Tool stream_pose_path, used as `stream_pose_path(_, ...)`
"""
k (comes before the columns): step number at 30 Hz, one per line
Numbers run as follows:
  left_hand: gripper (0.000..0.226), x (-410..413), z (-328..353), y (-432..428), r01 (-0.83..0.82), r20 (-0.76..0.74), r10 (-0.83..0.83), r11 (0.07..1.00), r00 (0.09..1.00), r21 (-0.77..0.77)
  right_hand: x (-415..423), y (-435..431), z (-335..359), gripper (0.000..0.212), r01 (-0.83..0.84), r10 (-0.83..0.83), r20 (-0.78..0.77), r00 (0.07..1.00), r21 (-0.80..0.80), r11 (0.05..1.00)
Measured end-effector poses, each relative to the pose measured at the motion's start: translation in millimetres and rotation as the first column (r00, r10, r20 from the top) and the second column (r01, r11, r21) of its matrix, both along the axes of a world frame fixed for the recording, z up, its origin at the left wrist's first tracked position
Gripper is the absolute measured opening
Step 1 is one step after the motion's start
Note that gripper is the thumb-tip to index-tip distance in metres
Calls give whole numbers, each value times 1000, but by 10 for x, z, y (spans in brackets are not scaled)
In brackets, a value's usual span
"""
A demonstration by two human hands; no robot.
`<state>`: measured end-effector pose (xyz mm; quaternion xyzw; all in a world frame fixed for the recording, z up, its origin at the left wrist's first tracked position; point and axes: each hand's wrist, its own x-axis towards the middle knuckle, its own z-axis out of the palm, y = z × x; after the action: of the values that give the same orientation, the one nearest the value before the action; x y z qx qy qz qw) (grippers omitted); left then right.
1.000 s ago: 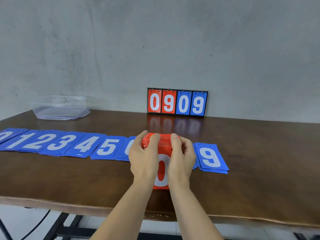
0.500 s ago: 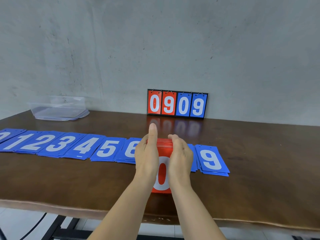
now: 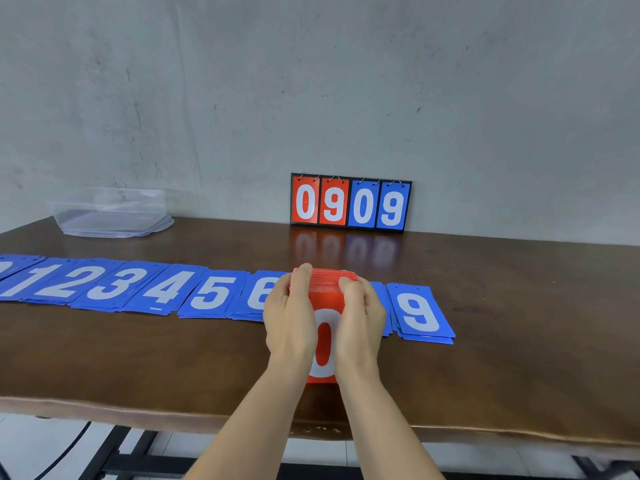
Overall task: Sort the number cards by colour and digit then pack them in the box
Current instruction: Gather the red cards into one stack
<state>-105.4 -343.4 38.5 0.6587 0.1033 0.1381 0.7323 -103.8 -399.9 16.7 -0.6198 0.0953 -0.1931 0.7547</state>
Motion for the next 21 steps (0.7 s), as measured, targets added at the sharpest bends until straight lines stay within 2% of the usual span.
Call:
stream_pose_path(3,18,-35,27,-8,-9,-12,9,1000,1000,4,4,-18,14,20,10,-10,-28,1000,0,1000)
stream_pose_path(7,19,-18,26,3,-5,-41,6,1000,999,10,-1,-17,31,17,2,-1,-36,999,6,1000)
stream_pose_path(12,14,0,12,13,33,-59,-30,998,998,50,21,1,40,26,19,-20,-94,995,-12,1000)
stream_pose_path(16,25,-9,53,8,45,-58,-41,996,997,72,38,-17,108,30,27,-29,-111,993,-23,999)
stream_pose_path(19,14,8,32,18,27,-47,-24,998,999,64,24,8,106,33,32,-34,-104,994,-17,999)
stream_pose_path(21,18,39,14,25,39,-60,-35,998,998,56,12,16,90,39,40,-39,-104,994,1,999)
